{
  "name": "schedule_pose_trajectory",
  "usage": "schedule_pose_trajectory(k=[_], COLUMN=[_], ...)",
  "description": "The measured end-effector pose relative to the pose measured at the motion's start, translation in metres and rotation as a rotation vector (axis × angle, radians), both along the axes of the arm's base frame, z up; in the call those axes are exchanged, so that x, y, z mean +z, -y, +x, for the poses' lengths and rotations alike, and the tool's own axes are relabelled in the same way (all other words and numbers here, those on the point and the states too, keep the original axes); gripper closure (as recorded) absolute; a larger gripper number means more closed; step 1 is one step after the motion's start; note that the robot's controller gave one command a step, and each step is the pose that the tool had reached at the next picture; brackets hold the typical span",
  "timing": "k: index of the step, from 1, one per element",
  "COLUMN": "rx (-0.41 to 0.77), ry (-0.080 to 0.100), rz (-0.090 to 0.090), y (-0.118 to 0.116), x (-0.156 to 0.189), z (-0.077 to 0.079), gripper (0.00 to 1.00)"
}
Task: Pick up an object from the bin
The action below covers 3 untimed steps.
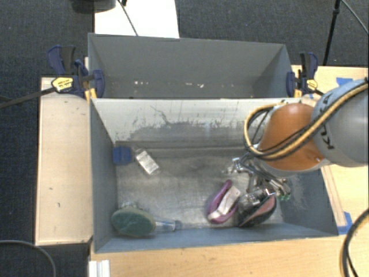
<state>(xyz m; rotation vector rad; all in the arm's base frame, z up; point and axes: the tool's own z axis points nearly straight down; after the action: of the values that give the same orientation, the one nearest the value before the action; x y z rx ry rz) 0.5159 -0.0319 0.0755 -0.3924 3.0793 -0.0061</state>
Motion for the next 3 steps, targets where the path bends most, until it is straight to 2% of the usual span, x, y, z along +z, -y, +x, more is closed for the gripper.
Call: schedule_pose_trajectory(k=[1, 2, 3], rx=[0.002, 0.239, 0.235], ry=[-0.009, -0.027, -0.04], rz=[0.0, -0.005, -0.003], y=[0.002, -0.036, -0.071], x=[0.0, 0.119, 0.065], z=[-0.003, -0.008, -0.02], gripper=[1.0, 1.0, 1.0])
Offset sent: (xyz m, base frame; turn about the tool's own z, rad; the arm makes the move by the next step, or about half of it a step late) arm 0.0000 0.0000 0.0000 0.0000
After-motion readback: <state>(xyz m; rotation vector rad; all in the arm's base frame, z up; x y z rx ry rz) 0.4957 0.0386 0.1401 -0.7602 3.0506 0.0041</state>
